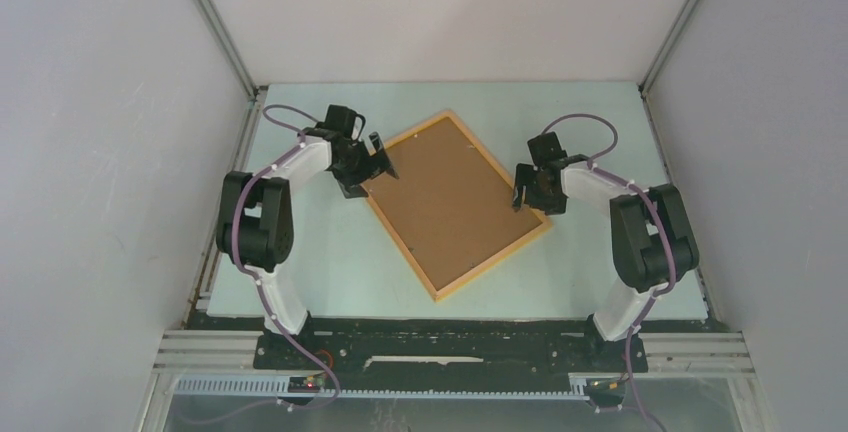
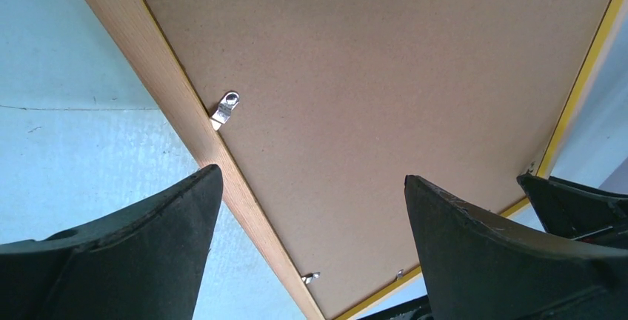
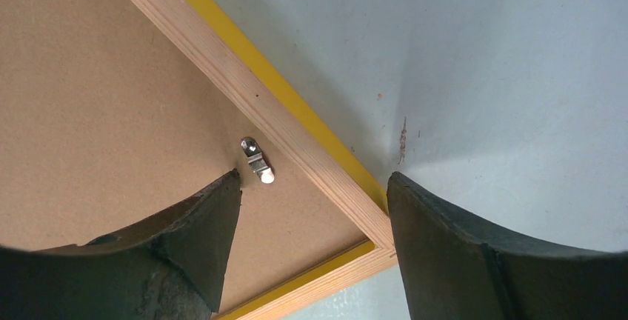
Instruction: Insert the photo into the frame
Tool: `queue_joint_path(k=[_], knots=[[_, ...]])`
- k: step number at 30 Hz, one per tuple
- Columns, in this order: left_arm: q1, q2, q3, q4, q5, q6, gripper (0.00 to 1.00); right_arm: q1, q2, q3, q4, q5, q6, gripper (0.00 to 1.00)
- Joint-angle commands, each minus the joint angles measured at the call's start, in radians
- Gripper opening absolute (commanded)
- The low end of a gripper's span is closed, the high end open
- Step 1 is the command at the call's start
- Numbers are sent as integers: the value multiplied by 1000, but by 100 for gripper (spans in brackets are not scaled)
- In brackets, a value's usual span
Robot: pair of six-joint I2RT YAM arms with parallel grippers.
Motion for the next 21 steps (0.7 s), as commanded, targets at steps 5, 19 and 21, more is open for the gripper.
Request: queue_joint_path(k=[5, 19, 21], knots=[[18, 1, -40, 50, 70, -31, 100, 5, 45, 41, -28, 96, 12, 77], [24, 24, -35, 64, 92, -35, 100, 6, 40, 42, -16, 39, 0, 14], [24, 16, -38, 66, 84, -24, 100, 5, 35, 37, -10, 27, 3, 4]])
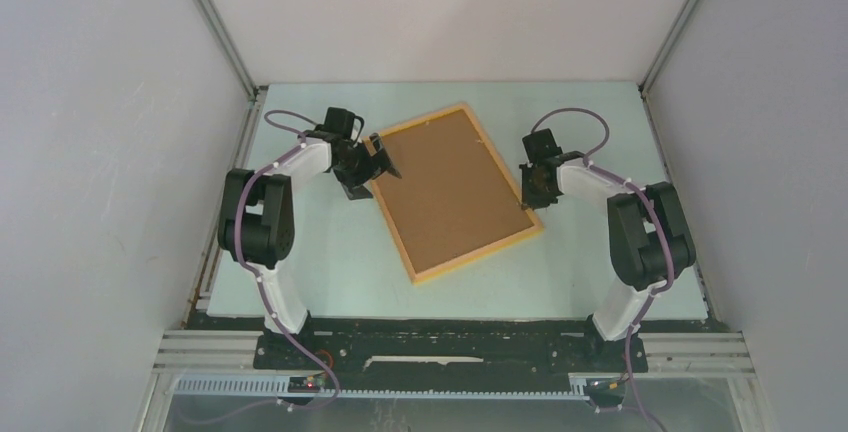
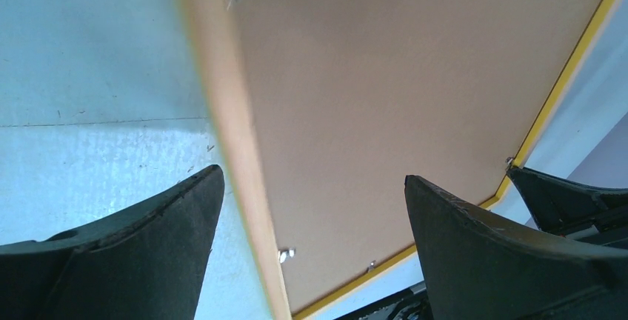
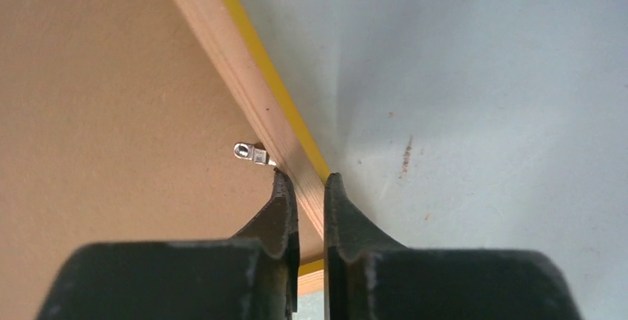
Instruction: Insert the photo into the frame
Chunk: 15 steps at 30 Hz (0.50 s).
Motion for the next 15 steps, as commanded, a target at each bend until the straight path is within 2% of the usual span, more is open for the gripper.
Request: queue_joint_path(k=[1, 8, 12, 15], knots=[[6, -13, -18, 19, 3, 16, 100, -3, 9, -9, 7, -12, 85, 0], [7, 7, -11, 34, -40, 72, 100, -8, -40, -53, 19, -63, 131, 0], [-11, -19, 32, -22, -194, 144, 100, 5, -93, -96, 5, -90, 142, 0], [-36, -47, 52, -30, -236, 199, 99, 38, -145, -150, 13, -127, 145, 0]])
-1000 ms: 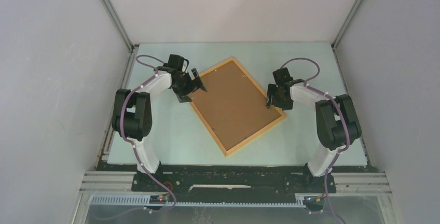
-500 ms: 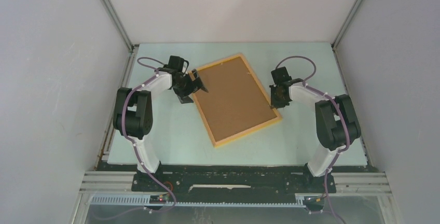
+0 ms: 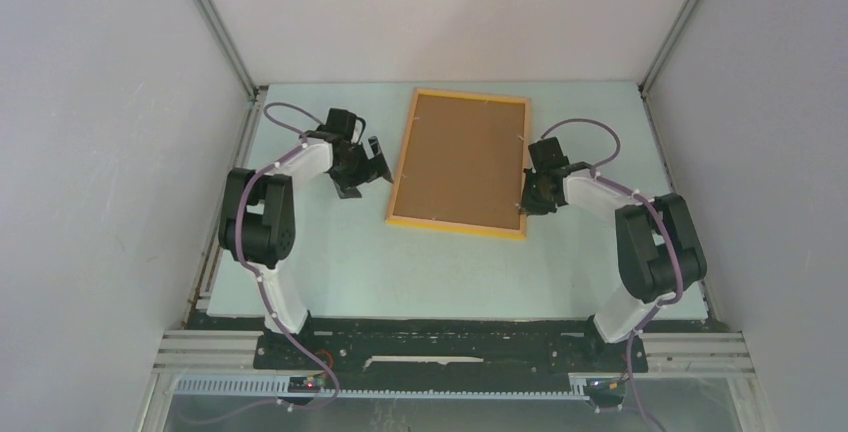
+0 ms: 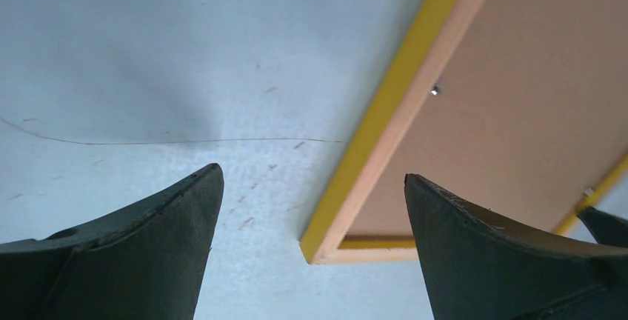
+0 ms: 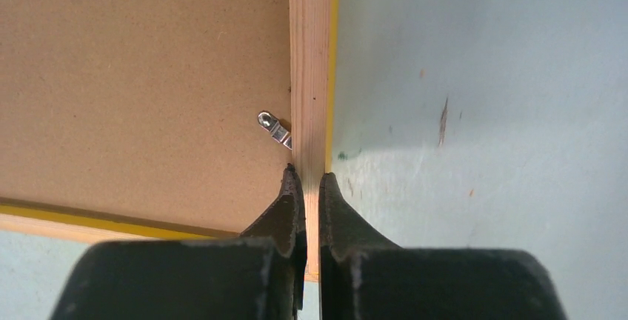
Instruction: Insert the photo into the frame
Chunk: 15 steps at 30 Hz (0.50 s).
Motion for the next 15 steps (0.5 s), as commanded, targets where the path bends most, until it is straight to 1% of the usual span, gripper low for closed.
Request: queue_joint_path(k=[1, 3, 6, 9, 12, 14, 15], knots=[[-40, -50, 61, -33, -128, 116, 97, 43, -96, -83, -59, -37, 27, 0], [-64, -42, 72, -42, -132, 126, 94, 49, -117, -108, -57, -34, 27, 0], [-104, -6, 96, -63, -96, 114, 90, 49, -143, -138, -51, -34, 29, 0], [-144, 5, 114, -75, -111, 106, 89, 52, -169, -168, -41, -38, 31, 0], [-154, 15, 166, -76, -132, 91, 94, 53, -195, -205, -27, -50, 36, 0], [-154, 50, 249, -90, -139, 90, 99, 53, -215, -232, -16, -58, 40, 0], [-154, 77, 299, -104, -154, 92, 100, 53, -226, -242, -10, -62, 42, 0]])
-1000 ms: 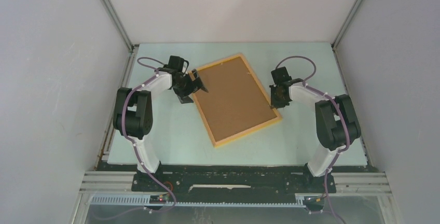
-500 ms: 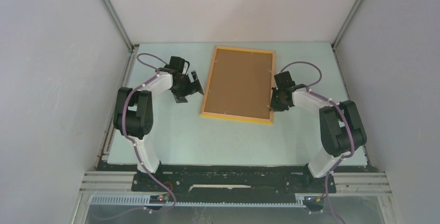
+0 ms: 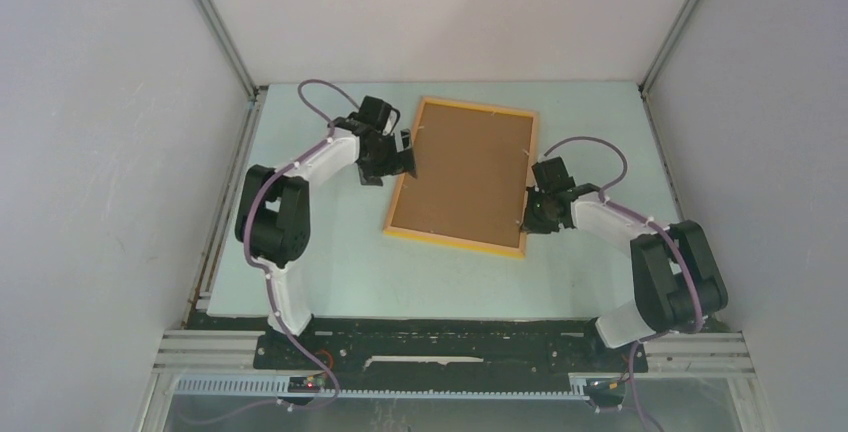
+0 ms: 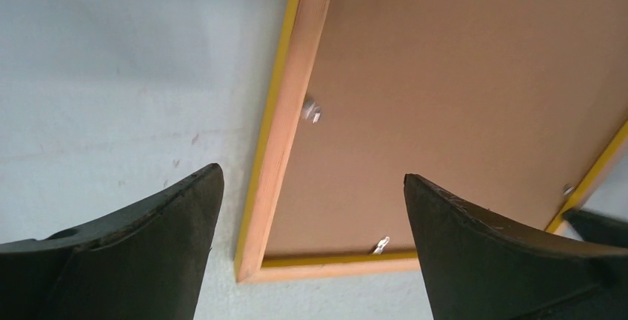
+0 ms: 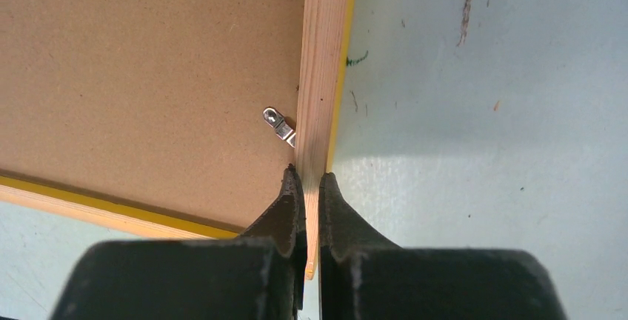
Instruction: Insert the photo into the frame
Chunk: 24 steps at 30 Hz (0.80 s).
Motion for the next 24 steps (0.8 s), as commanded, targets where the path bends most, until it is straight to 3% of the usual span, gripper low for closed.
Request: queue_joint_path(k=[1, 8, 13, 18, 24], knots=[[8, 85, 227, -33, -69, 5, 100, 8, -61, -60, -23, -42, 4, 0], [7, 255, 479, -64, -100, 18, 93, -10, -139, -111, -39, -103, 14, 0], [-24, 225, 478, -104, -80, 11, 95, -41, -195, -136, -46, -124, 17, 0], [-129, 0, 289, -128, -233, 76, 100, -75, -255, -134, -37, -170, 17, 0], [-267, -313, -76, 80, -165, 171, 100, -80, -316, -109, -71, -193, 8, 0]])
